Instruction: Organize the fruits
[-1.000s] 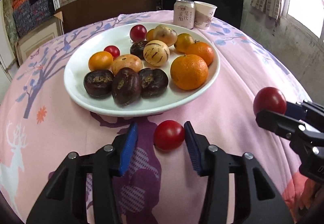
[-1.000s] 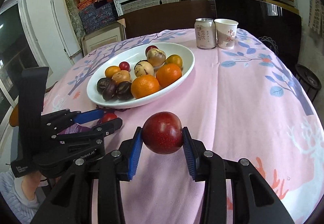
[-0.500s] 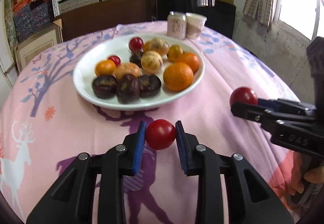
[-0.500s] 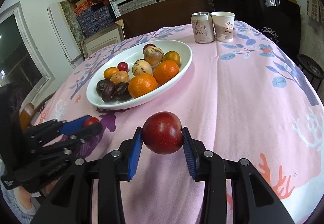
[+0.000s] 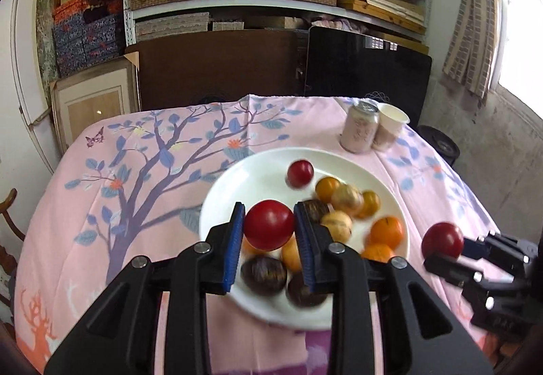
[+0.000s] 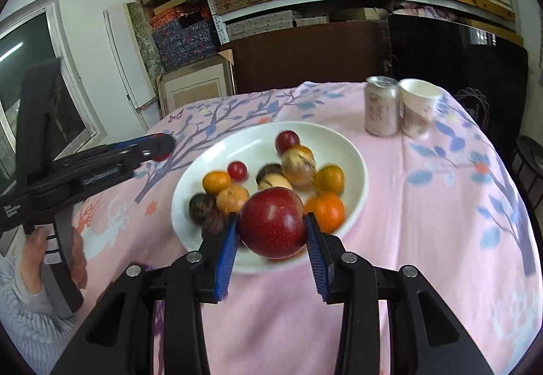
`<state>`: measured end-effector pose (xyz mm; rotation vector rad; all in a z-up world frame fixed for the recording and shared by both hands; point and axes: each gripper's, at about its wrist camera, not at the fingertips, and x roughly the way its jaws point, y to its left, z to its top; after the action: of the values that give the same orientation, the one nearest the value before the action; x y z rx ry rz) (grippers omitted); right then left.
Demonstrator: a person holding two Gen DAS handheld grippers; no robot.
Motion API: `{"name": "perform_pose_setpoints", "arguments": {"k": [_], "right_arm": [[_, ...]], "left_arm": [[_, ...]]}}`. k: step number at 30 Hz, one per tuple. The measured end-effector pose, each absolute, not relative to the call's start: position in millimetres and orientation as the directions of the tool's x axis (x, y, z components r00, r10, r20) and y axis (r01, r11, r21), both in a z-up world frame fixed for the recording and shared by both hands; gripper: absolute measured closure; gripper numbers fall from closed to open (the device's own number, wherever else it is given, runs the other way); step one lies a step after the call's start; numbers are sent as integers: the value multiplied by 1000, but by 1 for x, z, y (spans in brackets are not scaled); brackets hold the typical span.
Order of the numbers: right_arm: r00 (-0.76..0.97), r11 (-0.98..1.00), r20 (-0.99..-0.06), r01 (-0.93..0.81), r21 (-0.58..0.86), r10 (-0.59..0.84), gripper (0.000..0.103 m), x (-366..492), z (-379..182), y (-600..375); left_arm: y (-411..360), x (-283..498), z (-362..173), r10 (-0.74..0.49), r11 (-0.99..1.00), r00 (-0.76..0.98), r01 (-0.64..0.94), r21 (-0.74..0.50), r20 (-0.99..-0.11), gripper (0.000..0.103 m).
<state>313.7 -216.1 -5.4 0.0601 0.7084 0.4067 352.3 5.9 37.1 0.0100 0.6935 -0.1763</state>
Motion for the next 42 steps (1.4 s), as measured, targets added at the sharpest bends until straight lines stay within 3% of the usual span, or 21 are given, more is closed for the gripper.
{"name": "perform_pose_setpoints", "arguments": {"k": [6,7,8,9,12,16,20,29,33,38,42], "right_arm": [[682,919,-636,-375,121,362,63,356,-21,-179],[690,920,-627,-373,122,363,61,358,-23,-178],[695,920,-619,-370,128,366,42,359,-24,-180],[696,919,-615,-372,133,371,32,360,-26,-183],[721,929,-596,-342,139,355,32,360,-23,-196],[716,914,-568,-316,256,407,32,358,-17,-214],[747,922,-541,-290,258,386,21,336,-14,-220],[829,968,-501,-231,95,247,7,258,-24,-221],[869,982,-461,-187,30,179,3,236,-20,-224],[834,996,-546,-41,83,79,3,243,-29,-245],[818,986,-564,-20,166,111,3,248,-32,-260]], "left_arm": [[-2,426,9,-181,981,709,174,-79,-681,71],[-2,434,4,-183,982,709,170,-88,-681,48],[-1,439,0,-181,983,711,159,-96,-679,34],[0,441,-4,-187,982,719,151,-112,-670,13],[6,441,-10,-204,979,715,157,-130,-668,13],[22,424,-1,-220,974,735,136,-179,-641,13],[29,395,-1,-204,977,733,115,-177,-648,12],[28,282,-19,-99,995,734,69,-71,-672,5],[19,238,-13,-11,1000,785,20,8,-619,5],[18,210,-4,35,999,828,-21,33,-560,5],[19,208,-1,11,1000,825,-5,14,-565,5]]}}
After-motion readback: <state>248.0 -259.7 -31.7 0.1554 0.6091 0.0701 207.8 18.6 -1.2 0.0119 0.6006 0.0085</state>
